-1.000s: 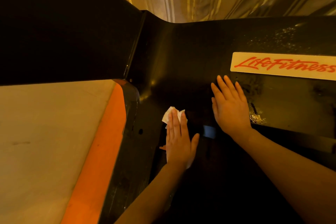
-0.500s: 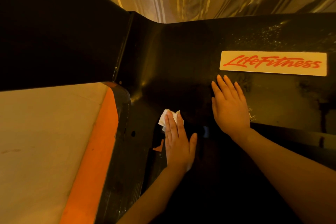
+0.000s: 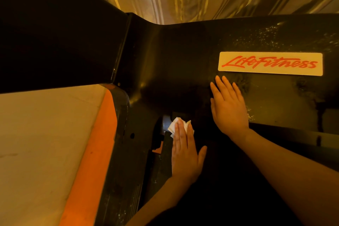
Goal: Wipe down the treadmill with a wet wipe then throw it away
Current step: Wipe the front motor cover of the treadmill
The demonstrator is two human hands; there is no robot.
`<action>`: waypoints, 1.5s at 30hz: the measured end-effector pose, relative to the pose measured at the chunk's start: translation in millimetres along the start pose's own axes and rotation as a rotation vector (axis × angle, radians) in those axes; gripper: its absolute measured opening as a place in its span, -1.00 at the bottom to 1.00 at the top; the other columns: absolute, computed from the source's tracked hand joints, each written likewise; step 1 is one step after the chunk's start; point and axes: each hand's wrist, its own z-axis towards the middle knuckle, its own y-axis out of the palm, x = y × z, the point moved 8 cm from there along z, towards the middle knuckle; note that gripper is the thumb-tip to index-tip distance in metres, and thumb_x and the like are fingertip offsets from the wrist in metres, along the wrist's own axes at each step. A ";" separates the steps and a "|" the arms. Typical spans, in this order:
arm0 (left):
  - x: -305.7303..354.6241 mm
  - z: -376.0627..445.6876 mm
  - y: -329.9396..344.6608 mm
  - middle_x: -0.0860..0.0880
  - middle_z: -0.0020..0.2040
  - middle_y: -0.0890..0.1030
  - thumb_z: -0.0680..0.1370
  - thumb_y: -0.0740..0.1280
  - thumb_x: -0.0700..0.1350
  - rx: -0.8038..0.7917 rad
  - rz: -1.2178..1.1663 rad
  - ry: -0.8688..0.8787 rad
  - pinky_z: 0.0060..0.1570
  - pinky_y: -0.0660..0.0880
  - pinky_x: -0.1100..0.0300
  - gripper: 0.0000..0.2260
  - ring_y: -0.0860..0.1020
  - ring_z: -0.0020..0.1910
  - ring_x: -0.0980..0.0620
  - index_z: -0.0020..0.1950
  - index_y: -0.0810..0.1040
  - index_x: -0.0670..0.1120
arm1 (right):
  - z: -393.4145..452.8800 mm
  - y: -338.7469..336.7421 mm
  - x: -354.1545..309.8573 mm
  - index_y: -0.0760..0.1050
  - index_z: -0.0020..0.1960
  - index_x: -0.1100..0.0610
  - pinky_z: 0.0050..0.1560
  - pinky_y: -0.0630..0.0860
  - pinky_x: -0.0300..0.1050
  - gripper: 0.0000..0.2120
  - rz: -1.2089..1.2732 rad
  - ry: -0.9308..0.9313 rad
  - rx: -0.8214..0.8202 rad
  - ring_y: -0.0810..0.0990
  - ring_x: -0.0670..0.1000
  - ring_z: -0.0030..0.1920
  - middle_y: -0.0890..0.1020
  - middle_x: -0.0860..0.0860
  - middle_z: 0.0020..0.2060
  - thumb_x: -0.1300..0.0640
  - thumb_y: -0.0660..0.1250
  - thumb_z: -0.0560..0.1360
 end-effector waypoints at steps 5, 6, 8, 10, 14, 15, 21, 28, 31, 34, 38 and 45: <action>2.1 12.3 -10.8 -0.10 0.59 -0.27 0.58 0.02 0.25 0.033 0.044 0.051 0.48 0.04 -0.08 -0.27 -0.26 0.56 -0.08 0.57 -0.28 -0.01 | -0.4 2.2 -1.0 0.30 0.48 0.21 0.51 0.06 0.10 -0.54 -0.009 0.000 -0.023 0.15 0.14 0.54 0.29 0.16 0.50 0.10 0.17 0.62; 3.6 15.7 -13.1 -0.08 0.59 -0.30 0.58 0.01 0.25 0.030 0.042 0.059 0.48 -0.01 -0.07 -0.28 -0.28 0.56 -0.06 0.57 -0.28 -0.01 | -0.5 2.4 -1.0 0.30 0.48 0.21 0.51 0.06 0.10 -0.54 -0.010 0.001 -0.025 0.15 0.14 0.54 0.28 0.16 0.50 0.10 0.16 0.62; 6.6 20.6 -17.8 -0.08 0.58 -0.31 0.60 0.00 0.26 0.042 0.055 0.075 0.47 -0.07 -0.05 -0.29 -0.29 0.56 -0.06 0.58 -0.27 -0.03 | -0.4 1.8 -0.7 0.30 0.48 0.21 0.51 0.07 0.10 -0.54 -0.012 0.003 -0.024 0.15 0.15 0.54 0.28 0.16 0.50 0.10 0.16 0.62; 8.1 22.1 -20.3 -0.10 0.59 -0.28 0.60 0.00 0.26 0.058 0.068 0.084 0.47 -0.07 -0.06 -0.29 -0.26 0.57 -0.08 0.59 -0.24 -0.05 | -0.1 1.2 -0.8 0.30 0.48 0.21 0.51 0.08 0.11 -0.54 -0.011 0.002 -0.021 0.16 0.15 0.53 0.29 0.17 0.49 0.10 0.17 0.61; 8.7 17.9 -15.8 -0.07 0.58 -0.33 0.60 0.01 0.25 0.046 0.043 0.113 0.47 -0.06 -0.05 -0.28 -0.25 0.57 -0.08 0.58 -0.30 0.01 | 0.0 2.4 -0.8 0.31 0.48 0.21 0.51 0.08 0.11 -0.54 -0.013 0.004 -0.027 0.16 0.15 0.53 0.29 0.17 0.49 0.10 0.17 0.61; 9.2 14.6 -13.8 -0.06 0.58 -0.33 0.59 0.03 0.25 0.045 0.039 0.122 0.47 -0.04 -0.06 -0.27 -0.23 0.57 -0.09 0.57 -0.32 0.02 | 0.0 2.4 -1.0 0.31 0.48 0.21 0.51 0.08 0.11 -0.54 -0.015 0.005 -0.027 0.16 0.15 0.53 0.29 0.17 0.49 0.10 0.17 0.61; 15.7 -4.0 -1.0 -0.01 0.56 -0.37 0.59 0.07 0.25 0.025 -0.001 0.169 0.45 0.04 -0.05 -0.25 -0.17 0.56 -0.12 0.56 -0.35 0.07 | 0.1 1.6 -1.5 0.32 0.47 0.21 0.50 0.09 0.11 -0.54 -0.013 0.012 -0.017 0.18 0.16 0.53 0.30 0.17 0.49 0.11 0.20 0.61; 17.0 5.4 -10.6 -0.19 0.59 -0.06 0.57 0.08 0.23 0.035 0.186 0.224 0.41 -0.04 -0.12 -0.25 -0.02 0.56 -0.18 0.60 -0.18 -0.06 | 1.2 -0.9 -0.5 0.30 0.48 0.23 0.50 0.10 0.09 -0.54 0.026 0.025 -0.018 0.20 0.15 0.52 0.31 0.18 0.48 0.12 0.20 0.61; 24.3 18.1 -19.3 -0.18 0.60 -0.07 0.63 0.00 0.23 0.008 0.198 0.279 0.44 -0.12 -0.12 -0.33 -0.14 0.57 -0.13 0.61 -0.13 -0.08 | 1.6 -3.5 1.2 0.31 0.47 0.26 0.48 0.13 0.08 -0.54 0.063 0.036 -0.001 0.22 0.17 0.51 0.32 0.20 0.47 0.14 0.22 0.61; 32.8 31.0 -26.0 -0.15 0.61 -0.09 0.65 -0.06 0.24 -0.017 0.157 0.328 0.48 -0.15 -0.05 -0.37 -0.17 0.58 -0.07 0.61 -0.04 -0.10 | 3.1 -7.0 2.9 0.31 0.46 0.28 0.47 0.14 0.08 -0.53 0.070 0.064 0.029 0.22 0.19 0.51 0.32 0.22 0.47 0.15 0.24 0.60; 39.8 55.6 -38.3 -0.13 0.60 -0.05 0.64 -0.01 0.20 0.014 0.131 0.328 0.49 -0.10 0.02 -0.38 -0.16 0.58 -0.03 0.60 0.00 -0.08 | 12.6 -13.4 7.0 0.33 0.45 0.29 0.47 0.09 0.09 -0.53 0.062 0.106 0.077 0.24 0.20 0.50 0.34 0.23 0.46 0.16 0.26 0.58; 55.4 103.5 -62.4 -0.02 0.58 -0.19 0.59 -0.13 0.24 -0.036 0.135 0.366 0.48 -0.18 0.10 -0.38 -0.24 0.56 0.03 0.59 -0.12 0.00 | 34.6 -23.3 20.2 0.29 0.48 0.26 0.49 0.09 0.09 -0.52 0.053 0.116 0.069 0.20 0.19 0.52 0.29 0.22 0.48 0.13 0.22 0.60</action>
